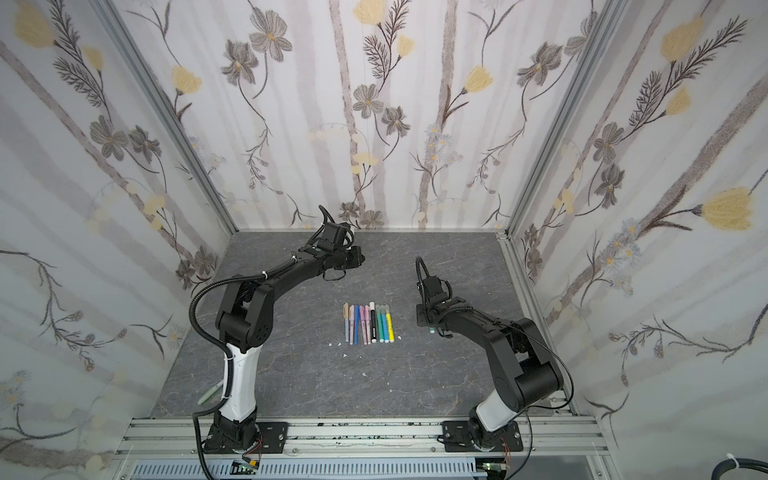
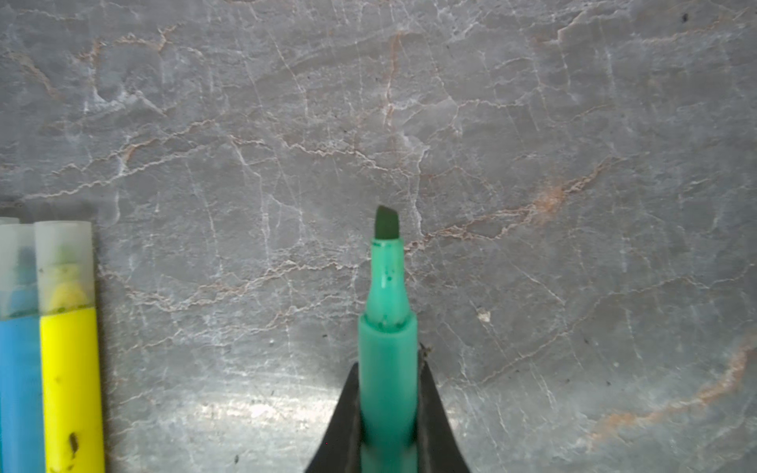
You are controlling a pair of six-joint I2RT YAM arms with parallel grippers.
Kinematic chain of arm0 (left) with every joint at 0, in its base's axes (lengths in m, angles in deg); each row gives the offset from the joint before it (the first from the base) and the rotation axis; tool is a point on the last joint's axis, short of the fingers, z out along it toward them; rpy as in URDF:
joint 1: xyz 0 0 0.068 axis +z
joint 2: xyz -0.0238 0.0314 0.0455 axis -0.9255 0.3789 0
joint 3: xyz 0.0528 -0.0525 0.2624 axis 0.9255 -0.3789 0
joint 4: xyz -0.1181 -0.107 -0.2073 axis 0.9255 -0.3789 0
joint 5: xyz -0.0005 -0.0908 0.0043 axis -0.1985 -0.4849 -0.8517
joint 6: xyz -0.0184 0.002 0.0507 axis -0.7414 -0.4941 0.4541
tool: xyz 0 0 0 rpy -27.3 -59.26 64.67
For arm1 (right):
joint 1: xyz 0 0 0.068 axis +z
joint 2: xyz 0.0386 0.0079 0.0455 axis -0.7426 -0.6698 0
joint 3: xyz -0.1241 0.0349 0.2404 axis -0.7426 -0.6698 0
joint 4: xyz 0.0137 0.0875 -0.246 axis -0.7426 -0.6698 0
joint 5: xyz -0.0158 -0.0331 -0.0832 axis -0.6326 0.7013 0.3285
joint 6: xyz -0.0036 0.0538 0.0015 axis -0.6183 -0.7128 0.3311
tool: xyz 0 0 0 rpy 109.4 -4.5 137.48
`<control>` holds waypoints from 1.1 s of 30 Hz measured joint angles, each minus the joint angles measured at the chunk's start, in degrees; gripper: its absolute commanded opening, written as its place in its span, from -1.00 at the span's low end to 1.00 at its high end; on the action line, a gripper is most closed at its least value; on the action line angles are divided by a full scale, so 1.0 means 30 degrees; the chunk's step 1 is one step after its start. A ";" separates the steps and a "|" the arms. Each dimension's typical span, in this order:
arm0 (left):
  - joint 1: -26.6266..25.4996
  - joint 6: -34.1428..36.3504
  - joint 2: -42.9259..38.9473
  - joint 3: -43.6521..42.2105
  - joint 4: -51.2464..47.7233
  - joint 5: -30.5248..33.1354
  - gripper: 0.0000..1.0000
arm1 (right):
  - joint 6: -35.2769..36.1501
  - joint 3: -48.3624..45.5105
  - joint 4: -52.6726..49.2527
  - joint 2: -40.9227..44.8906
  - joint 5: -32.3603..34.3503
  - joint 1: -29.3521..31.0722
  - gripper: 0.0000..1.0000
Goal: Open the pen caps
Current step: 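Lower the uncapped green highlighter beside the row and open the right gripper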
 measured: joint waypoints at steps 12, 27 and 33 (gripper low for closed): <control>0.0029 0.0109 0.0634 0.0262 -0.0284 -0.0058 -1.00 | 0.0430 0.0401 -0.0554 -0.1450 0.1035 -0.0197 -0.60; 0.0036 0.0102 0.1428 0.0168 -0.0364 -0.0386 -1.00 | 0.0678 0.0874 -0.0925 -0.0962 0.1508 -0.0270 -0.22; 0.0036 0.0109 0.2470 0.1880 -0.1304 -0.0401 -1.00 | 0.0721 0.1107 -0.1246 0.1428 0.1523 -0.0270 -0.16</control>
